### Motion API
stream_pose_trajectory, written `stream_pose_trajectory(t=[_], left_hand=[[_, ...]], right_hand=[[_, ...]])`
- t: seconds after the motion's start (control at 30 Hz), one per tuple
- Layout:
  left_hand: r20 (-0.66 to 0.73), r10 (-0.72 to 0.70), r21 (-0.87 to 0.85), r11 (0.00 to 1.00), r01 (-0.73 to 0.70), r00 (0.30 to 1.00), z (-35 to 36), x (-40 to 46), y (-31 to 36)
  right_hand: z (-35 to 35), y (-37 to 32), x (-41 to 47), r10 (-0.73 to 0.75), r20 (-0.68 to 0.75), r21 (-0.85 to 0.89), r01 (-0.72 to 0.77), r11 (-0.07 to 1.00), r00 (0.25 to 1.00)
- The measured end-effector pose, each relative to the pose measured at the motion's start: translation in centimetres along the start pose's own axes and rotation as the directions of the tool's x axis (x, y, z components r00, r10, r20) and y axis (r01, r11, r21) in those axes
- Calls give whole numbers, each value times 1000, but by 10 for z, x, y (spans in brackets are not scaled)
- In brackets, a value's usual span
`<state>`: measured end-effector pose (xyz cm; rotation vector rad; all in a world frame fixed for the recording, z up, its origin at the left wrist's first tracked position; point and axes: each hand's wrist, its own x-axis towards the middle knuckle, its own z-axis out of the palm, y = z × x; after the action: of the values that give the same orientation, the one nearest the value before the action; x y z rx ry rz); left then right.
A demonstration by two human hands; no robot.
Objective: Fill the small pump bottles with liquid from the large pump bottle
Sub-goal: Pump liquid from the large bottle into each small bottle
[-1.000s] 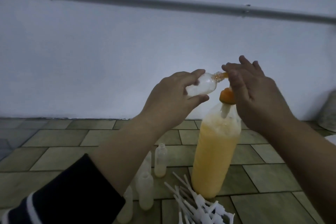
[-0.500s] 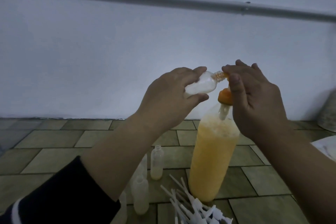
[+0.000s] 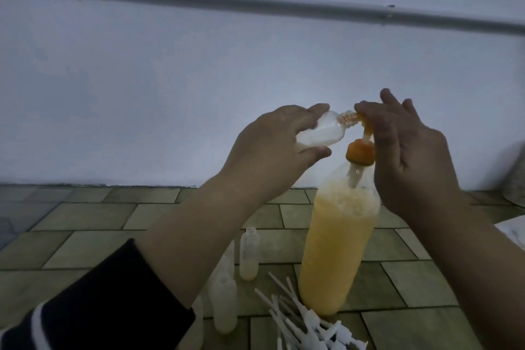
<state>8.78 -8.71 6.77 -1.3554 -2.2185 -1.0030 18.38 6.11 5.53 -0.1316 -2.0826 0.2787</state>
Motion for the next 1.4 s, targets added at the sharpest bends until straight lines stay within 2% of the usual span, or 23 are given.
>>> stream_pose_trajectory(t=[0.17,0.27,0.47,0.6,0.77,0.87,1.0,1.1,1.27,1.4], left_hand=[[9,-7,-29,1000,7,1000,7,-7,-3],[35,-42,-29,999,43,999,9,-11,-5],[-22,-37,-14,999,37,999,-1,-3,2],[-7,-35,-38,999,35,999,-1,-1,0],[12,-47,-54,997,47,999,7,-6,-2],[34,-69,-53,996,71,997,10,-11,-2],[11,-58,-38,998,59,998,1,-5,0],[5,-43,-30,999,43,999,-3,-1,2],[11,-47,-39,998,47,999,4,-5,1],[58,-80,-29,996,82,995,9,-11,1]], right_hand=[[15,-2,-14,57,-88,47,-53,997,995],[17,-2,-16,92,-48,80,-88,993,995],[1,-11,-2,40,27,67,-41,997,999],[8,-9,-3,30,-15,55,-29,998,999],[25,-5,-15,72,-133,46,-67,997,988],[28,-4,-20,80,-88,36,-77,996,993],[12,-5,-6,6,-7,-9,-7,1000,1000],[6,-6,0,-22,-12,-11,22,1000,1000],[19,-5,-12,64,-62,-11,-65,998,996],[21,-6,-17,70,-27,16,-70,997,997]])
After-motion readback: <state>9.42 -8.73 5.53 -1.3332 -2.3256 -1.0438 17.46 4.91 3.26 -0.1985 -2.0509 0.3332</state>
